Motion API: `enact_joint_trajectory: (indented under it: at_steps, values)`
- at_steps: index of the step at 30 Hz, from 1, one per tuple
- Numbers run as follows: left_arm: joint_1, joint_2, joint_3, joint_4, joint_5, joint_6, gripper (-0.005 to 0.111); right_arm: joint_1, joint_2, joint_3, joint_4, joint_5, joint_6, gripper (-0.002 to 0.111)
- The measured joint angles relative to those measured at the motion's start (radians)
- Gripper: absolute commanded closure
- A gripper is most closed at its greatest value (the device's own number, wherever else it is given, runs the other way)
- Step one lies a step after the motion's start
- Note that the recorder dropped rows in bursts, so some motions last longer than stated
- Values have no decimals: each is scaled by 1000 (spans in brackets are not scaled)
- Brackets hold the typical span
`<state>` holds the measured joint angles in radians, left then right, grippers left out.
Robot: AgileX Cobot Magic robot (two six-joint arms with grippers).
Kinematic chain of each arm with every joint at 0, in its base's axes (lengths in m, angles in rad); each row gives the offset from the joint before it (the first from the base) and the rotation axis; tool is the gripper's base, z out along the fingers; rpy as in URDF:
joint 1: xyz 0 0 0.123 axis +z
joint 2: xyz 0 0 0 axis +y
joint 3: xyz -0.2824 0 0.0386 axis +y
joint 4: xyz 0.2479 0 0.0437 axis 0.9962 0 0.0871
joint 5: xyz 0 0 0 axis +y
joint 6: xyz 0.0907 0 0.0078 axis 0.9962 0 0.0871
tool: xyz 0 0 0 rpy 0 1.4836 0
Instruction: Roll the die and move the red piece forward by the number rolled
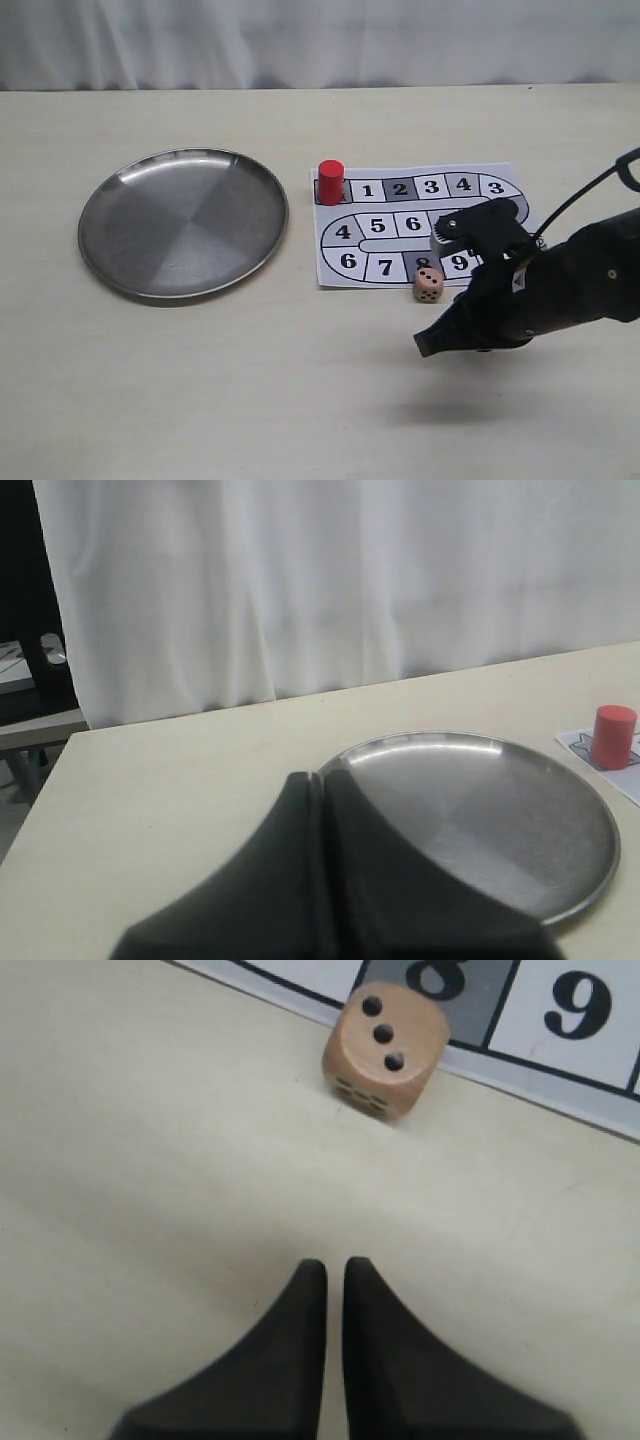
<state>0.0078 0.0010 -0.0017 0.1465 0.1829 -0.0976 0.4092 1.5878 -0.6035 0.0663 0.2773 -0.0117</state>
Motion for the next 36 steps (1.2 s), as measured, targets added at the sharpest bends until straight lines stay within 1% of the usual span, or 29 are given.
enact_joint_trajectory:
  at_steps: [9,25,30,33,36]
  values:
    - [0,0,0,0,0,0,107,0,73,2,0,-49,0,102]
    - [0,0,0,0,0,0,107,0,73,-3,0,-54,0,102]
    - [0,0,0,0,0,0,107,0,55,-70,0,21,0,102]
    - [0,0,0,0,0,0,107,2,26,-137,4,73,0,102]
    - [0,0,0,0,0,0,107,27,13,-216,4,99,0,101]
